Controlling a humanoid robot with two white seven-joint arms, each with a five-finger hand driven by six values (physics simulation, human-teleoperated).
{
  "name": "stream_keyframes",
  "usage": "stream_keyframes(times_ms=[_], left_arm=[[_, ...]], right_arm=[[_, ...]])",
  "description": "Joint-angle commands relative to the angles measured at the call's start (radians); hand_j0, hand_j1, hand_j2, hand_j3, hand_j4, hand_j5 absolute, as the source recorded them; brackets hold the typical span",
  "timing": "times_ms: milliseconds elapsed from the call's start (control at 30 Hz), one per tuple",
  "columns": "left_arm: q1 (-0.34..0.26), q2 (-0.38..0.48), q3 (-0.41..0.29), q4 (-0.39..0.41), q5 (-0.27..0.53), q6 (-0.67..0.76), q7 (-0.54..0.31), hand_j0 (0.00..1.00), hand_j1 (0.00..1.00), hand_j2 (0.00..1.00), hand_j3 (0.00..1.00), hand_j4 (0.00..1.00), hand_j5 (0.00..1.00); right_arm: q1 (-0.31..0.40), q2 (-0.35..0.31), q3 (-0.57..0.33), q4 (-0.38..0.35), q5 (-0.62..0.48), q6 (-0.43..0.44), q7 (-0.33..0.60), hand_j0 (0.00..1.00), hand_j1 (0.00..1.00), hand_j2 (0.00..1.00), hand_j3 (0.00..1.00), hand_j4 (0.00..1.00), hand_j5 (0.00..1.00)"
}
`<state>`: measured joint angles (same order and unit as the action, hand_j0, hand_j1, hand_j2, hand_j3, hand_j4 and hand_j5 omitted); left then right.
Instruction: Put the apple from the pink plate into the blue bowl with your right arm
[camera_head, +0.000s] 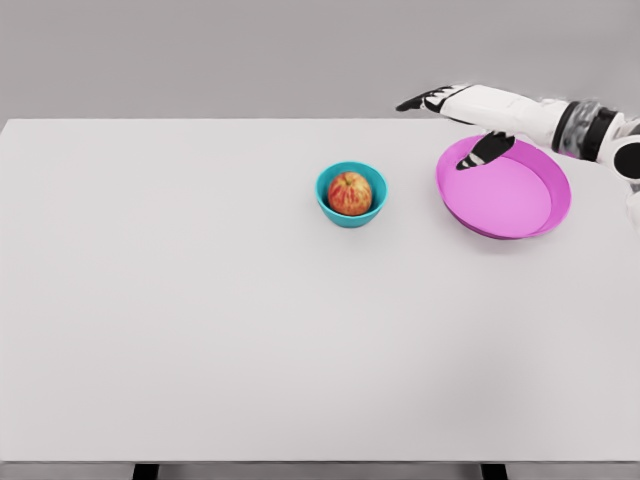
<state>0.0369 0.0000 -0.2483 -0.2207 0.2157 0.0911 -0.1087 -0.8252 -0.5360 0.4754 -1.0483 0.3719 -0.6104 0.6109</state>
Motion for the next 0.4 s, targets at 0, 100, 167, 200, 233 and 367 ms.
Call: stream_keyframes(times_ms=[0, 100, 167, 200, 233, 367], left_arm=[[0.000, 0.000, 0.000, 0.000, 0.001, -0.001, 0.000, 1.00, 1.00, 1.00, 1.00, 1.00, 1.00], [0.000, 0.000, 0.000, 0.000, 0.001, -0.001, 0.000, 1.00, 1.00, 1.00, 1.00, 1.00, 1.00], [0.000, 0.000, 0.000, 0.000, 0.001, -0.001, 0.000, 1.00, 1.00, 1.00, 1.00, 1.00, 1.00], [0.000, 0.000, 0.000, 0.000, 0.001, -0.001, 0.001, 1.00, 1.00, 1.00, 1.00, 1.00, 1.00], [0.000, 0.000, 0.000, 0.000, 0.001, 0.001, 0.000, 1.00, 1.00, 1.00, 1.00, 1.00, 1.00], [-0.002, 0.000, -0.003, 0.000, -0.001, -0.004, 0.001, 1.00, 1.00, 1.00, 1.00, 1.00, 1.00]], right_arm=[[0.005, -0.061, -0.113, -0.001, -0.007, 0.000, 0.000, 1.00, 1.00, 1.00, 1.00, 1.00, 1.00], [0.051, -0.061, -0.120, -0.001, -0.007, 0.000, 0.000, 1.00, 1.00, 1.00, 1.00, 1.00, 1.00], [0.066, -0.061, -0.120, -0.001, -0.007, 0.000, 0.000, 1.00, 1.00, 1.00, 1.00, 1.00, 1.00], [0.078, -0.064, -0.120, 0.002, -0.007, 0.000, 0.000, 1.00, 1.00, 1.00, 1.00, 1.00, 1.00], [0.089, -0.078, -0.121, 0.004, -0.007, 0.000, 0.000, 1.00, 1.00, 1.00, 1.00, 1.00, 1.00], [0.130, -0.093, -0.175, 0.001, -0.007, 0.000, 0.000, 1.00, 1.00, 1.00, 1.00, 1.00, 1.00]])
